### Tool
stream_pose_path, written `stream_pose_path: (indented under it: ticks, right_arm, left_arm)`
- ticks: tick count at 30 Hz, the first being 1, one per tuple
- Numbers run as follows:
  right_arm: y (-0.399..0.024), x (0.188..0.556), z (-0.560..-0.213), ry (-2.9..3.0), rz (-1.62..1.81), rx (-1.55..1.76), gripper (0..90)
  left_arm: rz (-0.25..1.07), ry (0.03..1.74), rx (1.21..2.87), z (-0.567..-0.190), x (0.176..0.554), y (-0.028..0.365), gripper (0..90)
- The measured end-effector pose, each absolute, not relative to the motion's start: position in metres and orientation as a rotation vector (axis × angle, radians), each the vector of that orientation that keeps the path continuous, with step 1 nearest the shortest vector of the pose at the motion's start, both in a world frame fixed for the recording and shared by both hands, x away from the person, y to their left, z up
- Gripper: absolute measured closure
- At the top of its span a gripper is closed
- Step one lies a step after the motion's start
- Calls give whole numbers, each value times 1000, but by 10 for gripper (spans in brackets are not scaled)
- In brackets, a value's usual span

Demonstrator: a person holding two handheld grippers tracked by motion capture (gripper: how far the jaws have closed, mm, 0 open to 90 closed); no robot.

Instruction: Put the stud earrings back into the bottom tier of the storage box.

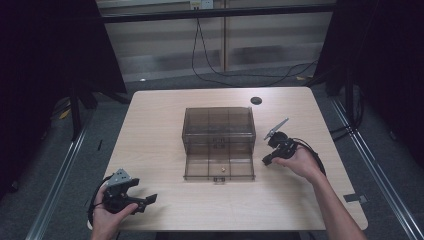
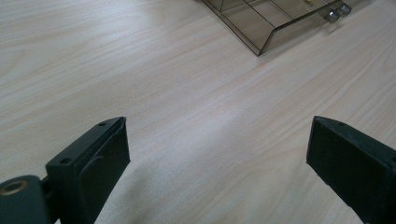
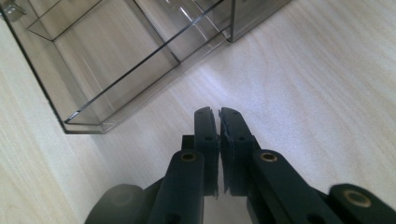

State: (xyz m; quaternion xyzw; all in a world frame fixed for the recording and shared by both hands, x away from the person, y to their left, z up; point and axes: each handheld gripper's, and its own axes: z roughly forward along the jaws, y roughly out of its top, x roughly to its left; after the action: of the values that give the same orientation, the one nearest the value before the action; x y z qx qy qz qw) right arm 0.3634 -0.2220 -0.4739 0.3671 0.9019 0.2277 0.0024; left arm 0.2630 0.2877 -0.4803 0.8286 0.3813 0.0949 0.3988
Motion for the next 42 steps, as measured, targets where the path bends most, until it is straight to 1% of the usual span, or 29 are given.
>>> stream_pose_path:
  ticks: [10,25,33,42]
  right_arm:
    - [-217,357,-462,2832,759,1123,861]
    - [-209,349,-434,2820,854,1043,861]
    - [-192,348,-425,2840,887,976,861]
    - [-170,355,-423,2867,907,917,861]
  left_arm:
    - [240,966,2096,-480,263,288,60]
    - [241,967,2087,-480,263,287,59]
    - [245,964,2084,-479,262,287,60]
    - [248,962,2082,-479,262,287,59]
